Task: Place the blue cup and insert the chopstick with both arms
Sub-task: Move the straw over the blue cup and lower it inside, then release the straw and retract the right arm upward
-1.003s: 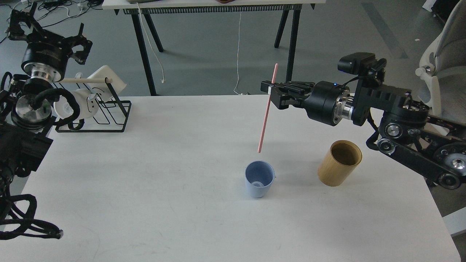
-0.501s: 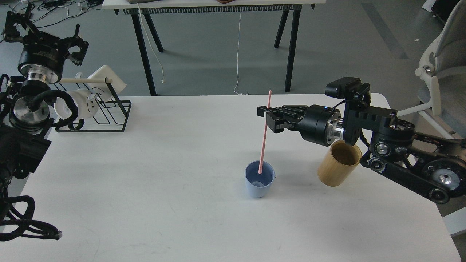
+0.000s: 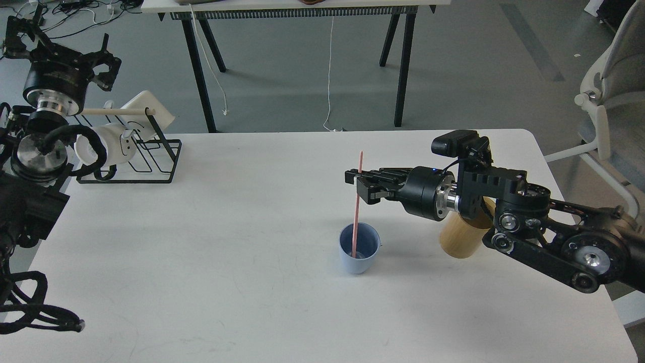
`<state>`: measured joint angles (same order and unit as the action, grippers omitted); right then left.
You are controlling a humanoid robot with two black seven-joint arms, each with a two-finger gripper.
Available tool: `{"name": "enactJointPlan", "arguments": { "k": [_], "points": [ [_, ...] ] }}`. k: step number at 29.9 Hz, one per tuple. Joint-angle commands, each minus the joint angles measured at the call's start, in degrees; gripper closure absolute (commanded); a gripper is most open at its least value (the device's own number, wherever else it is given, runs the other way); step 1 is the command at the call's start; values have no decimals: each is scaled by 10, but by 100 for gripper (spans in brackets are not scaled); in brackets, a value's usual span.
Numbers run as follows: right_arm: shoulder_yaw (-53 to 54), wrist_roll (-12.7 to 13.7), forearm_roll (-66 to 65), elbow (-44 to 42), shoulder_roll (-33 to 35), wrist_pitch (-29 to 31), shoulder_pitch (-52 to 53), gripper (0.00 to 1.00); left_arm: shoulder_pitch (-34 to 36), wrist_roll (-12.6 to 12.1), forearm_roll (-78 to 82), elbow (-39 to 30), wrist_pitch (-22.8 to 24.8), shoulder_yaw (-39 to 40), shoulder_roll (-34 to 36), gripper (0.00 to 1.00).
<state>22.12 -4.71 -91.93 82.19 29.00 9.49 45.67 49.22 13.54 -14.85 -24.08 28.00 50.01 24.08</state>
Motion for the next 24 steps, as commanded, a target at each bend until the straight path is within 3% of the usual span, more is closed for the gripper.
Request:
{"name": "enactJointPlan", "arguments": {
  "k": [1, 7, 8, 10, 14, 19, 24],
  "points": [
    [-1, 4, 4, 7, 0, 1, -6, 56, 2, 0, 0, 0, 0, -1, -1, 0],
    [25, 1, 11, 17, 7, -1, 2, 35, 3, -1, 0, 0, 0, -2, 0, 0],
    [48, 0, 11, 16, 7, -2, 3, 28, 3, -1, 0, 0, 0, -2, 1, 0],
    [117, -2, 14, 13, 4, -2, 3, 3, 3, -1, 0, 0, 0, -2, 4, 0],
    [221, -1, 71, -5, -2, 0, 6, 2, 4, 0, 0, 0, 0, -3, 5, 0],
    [278, 1, 136, -64, -3, -8, 37, 1, 6, 0, 0, 0, 0, -6, 2, 0],
    [335, -15, 288, -135, -4, -7, 39, 1, 8, 0, 0, 0, 0, -6, -1, 0]
  ]
}}
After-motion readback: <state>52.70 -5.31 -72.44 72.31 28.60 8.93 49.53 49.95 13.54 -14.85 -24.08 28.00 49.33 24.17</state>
